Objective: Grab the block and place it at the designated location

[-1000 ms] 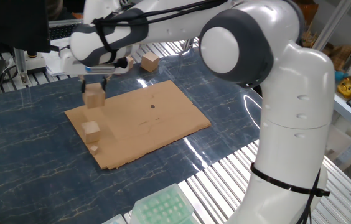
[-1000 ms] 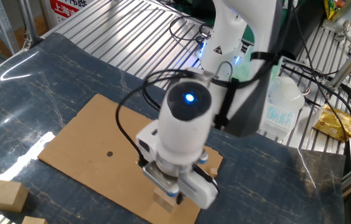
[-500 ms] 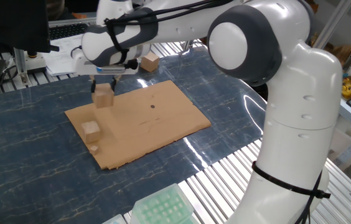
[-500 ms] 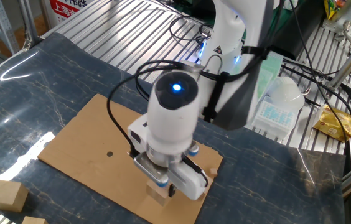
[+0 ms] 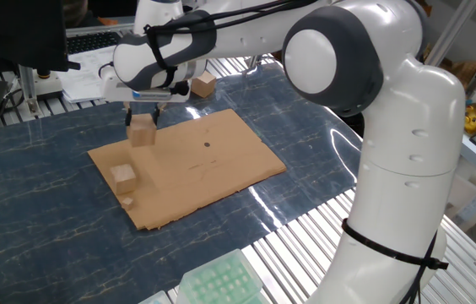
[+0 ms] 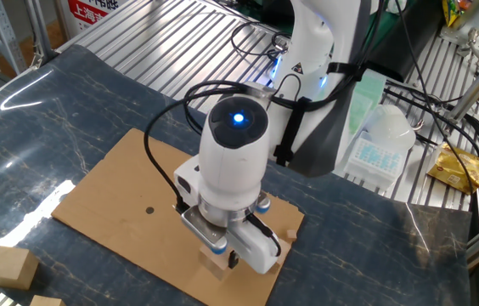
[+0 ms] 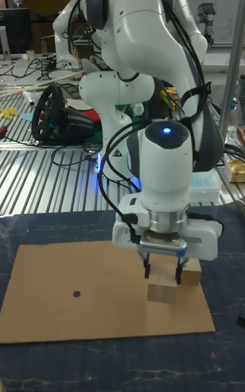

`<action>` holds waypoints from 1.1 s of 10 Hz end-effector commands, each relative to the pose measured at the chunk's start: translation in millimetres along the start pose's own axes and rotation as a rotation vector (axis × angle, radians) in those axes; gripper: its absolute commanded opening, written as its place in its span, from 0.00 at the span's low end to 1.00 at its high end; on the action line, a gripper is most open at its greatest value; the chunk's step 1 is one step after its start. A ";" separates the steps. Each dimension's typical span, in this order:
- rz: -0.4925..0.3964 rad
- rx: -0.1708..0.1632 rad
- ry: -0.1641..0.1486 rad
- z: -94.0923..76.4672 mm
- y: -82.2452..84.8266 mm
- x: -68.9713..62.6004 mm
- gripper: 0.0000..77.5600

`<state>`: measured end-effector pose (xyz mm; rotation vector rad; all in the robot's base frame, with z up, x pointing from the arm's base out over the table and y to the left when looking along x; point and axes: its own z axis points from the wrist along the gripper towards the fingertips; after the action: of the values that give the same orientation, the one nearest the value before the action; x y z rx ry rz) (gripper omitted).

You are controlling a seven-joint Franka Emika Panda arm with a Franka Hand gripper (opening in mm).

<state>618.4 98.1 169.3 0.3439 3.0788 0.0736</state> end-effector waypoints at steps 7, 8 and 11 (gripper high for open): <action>0.234 0.016 -0.003 -1.8 0.1 -1.3 0.03; 0.228 0.012 -0.002 -0.6 -1.8 -2.8 0.03; 0.176 0.016 0.009 -1.4 -14.7 -9.0 0.03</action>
<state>621.8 84.7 168.2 0.6343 3.0461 0.0564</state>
